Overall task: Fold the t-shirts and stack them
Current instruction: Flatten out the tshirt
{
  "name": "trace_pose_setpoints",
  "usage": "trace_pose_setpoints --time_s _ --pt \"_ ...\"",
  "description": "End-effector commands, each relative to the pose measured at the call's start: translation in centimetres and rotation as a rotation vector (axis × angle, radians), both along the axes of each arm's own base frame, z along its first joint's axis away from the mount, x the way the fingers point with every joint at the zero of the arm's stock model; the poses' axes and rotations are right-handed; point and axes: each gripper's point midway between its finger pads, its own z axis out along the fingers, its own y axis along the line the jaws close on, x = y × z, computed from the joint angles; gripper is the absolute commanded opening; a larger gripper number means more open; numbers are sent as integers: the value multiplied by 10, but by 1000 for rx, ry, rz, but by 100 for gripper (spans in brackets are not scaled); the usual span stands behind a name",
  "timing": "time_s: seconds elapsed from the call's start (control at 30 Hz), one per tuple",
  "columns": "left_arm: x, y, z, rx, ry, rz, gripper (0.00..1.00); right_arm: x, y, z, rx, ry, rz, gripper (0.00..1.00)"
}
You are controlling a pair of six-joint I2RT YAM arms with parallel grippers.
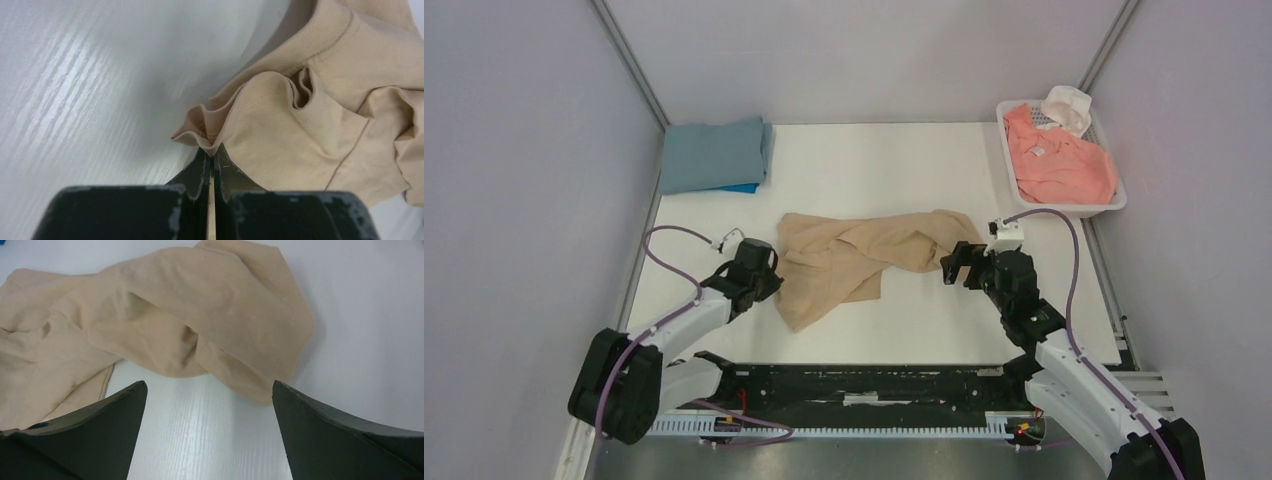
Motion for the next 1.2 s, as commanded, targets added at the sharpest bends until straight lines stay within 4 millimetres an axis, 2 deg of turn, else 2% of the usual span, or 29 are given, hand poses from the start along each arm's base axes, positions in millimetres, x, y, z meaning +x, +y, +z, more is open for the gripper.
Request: trace_pose_setpoints --time_s 0.0,0.17,0.47,0.57,0.63,0.73,0.77,0.9,0.97,1.0,1.17 --pt "-5 11 24 11 -84 26 2 -14 1 -20 34 73 -1 98" --pt "-5 -1 50 -66 -172 -15 2 -24 -10 -52 9 168 -61 98" --pt "-11 2 49 -56 -158 -18 2 -2 -8 -69 40 131 -117 97" --pt "-10 3 51 -49 -158 -15 2 3 -11 -76 29 126 -141 92" --pt "-10 3 53 -50 -161 -21 2 6 -10 -78 30 120 -138 84" --pt "-7 1 60 -57 -184 -28 2 11 -8 -75 28 82 -124 55" --pt "-6 1 62 -56 -189 -29 2 13 -8 -73 24 70 -124 41" --pt "-6 3 70 -50 -206 -20 2 17 -9 -57 16 20 -117 23" --pt "-5 4 77 -51 -219 -16 2 18 -8 -43 27 -21 -111 10" --pt "-4 5 80 -51 -226 -15 2 19 -8 -34 34 -51 -110 1" --pt "1 1 111 -79 -304 -27 2 23 -14 13 44 -204 -117 0"
